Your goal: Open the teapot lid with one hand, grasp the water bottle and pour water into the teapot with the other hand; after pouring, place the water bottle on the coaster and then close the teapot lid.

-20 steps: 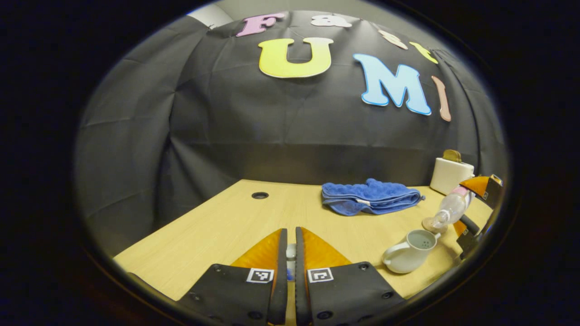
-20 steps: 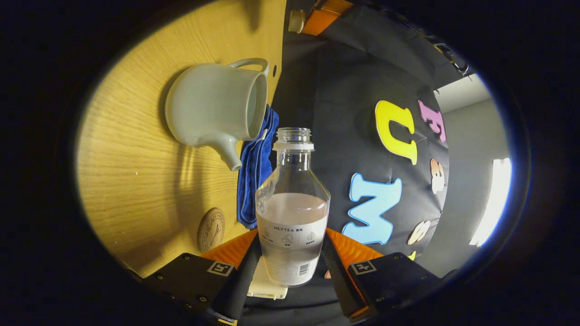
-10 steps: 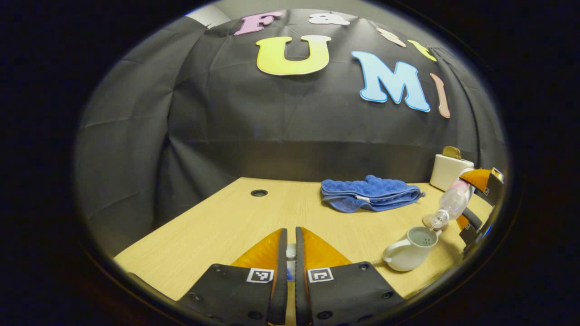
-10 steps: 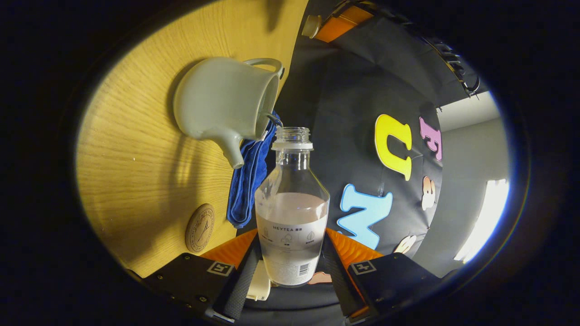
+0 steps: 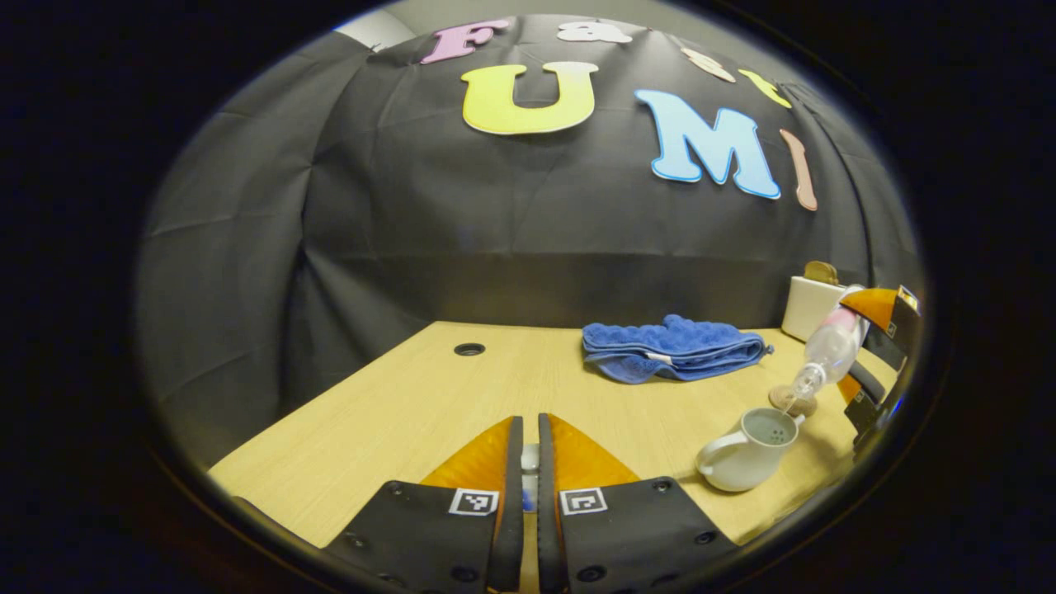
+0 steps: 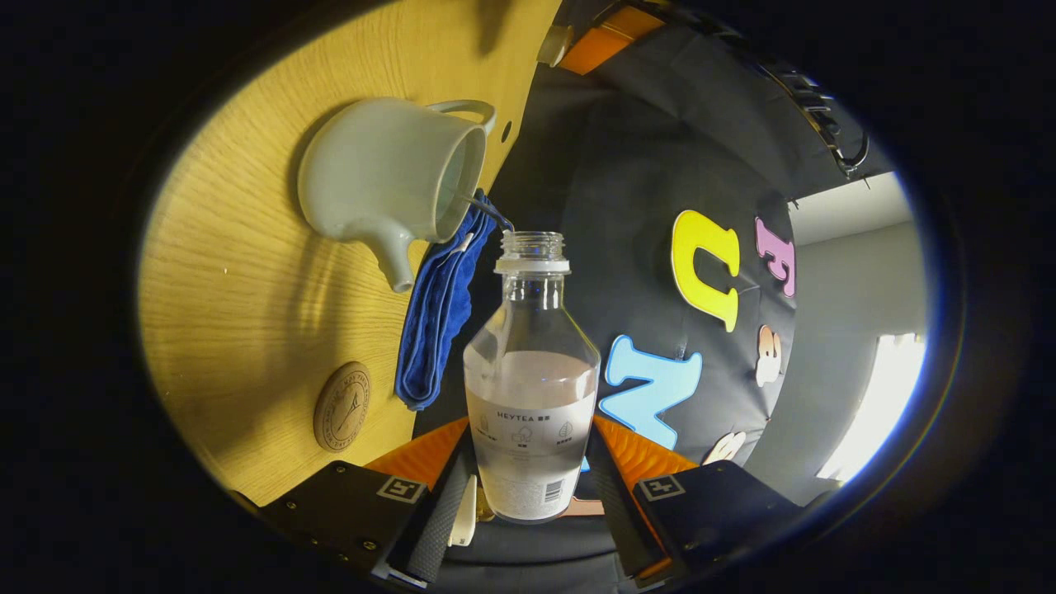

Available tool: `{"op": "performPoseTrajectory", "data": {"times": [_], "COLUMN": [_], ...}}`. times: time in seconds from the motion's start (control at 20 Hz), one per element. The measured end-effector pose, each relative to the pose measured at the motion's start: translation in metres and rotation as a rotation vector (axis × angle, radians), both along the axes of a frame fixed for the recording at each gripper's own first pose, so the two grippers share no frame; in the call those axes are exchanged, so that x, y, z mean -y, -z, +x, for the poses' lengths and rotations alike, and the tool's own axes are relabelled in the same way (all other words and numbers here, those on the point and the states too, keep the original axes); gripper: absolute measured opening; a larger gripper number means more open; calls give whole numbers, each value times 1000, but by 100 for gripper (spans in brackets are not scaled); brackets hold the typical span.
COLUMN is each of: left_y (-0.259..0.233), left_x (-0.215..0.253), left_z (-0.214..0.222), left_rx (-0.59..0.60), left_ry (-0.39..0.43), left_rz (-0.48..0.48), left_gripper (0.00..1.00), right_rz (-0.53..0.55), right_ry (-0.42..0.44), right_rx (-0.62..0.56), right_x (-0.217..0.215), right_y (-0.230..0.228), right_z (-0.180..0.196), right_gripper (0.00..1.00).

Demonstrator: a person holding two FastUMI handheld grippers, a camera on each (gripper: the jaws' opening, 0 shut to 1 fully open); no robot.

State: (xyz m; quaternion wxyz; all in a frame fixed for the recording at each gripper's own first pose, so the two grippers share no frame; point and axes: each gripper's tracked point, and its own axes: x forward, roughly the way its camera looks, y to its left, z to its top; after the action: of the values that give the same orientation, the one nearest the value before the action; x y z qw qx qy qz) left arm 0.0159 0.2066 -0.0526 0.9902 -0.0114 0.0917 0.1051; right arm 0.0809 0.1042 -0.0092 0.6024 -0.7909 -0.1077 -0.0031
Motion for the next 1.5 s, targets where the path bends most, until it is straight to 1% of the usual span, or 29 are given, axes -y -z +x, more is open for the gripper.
{"op": "performPoseTrajectory", "data": {"times": [0.95,1.5], "left_y": [4,9], "left_x": [2,7], "left_z": [1,1], "left_rx": [-21,-37], "left_ry": [7,19], "left_rz": [7,15], "left_gripper": [13,13], "right_rz": [-99,-151], "right_ry": [-26,-35], "right_rx": [53,59], "right_x": [-6,-10], "right_y": [-13,-4], "right_z": [3,-2], "right_gripper": [78,78]}}
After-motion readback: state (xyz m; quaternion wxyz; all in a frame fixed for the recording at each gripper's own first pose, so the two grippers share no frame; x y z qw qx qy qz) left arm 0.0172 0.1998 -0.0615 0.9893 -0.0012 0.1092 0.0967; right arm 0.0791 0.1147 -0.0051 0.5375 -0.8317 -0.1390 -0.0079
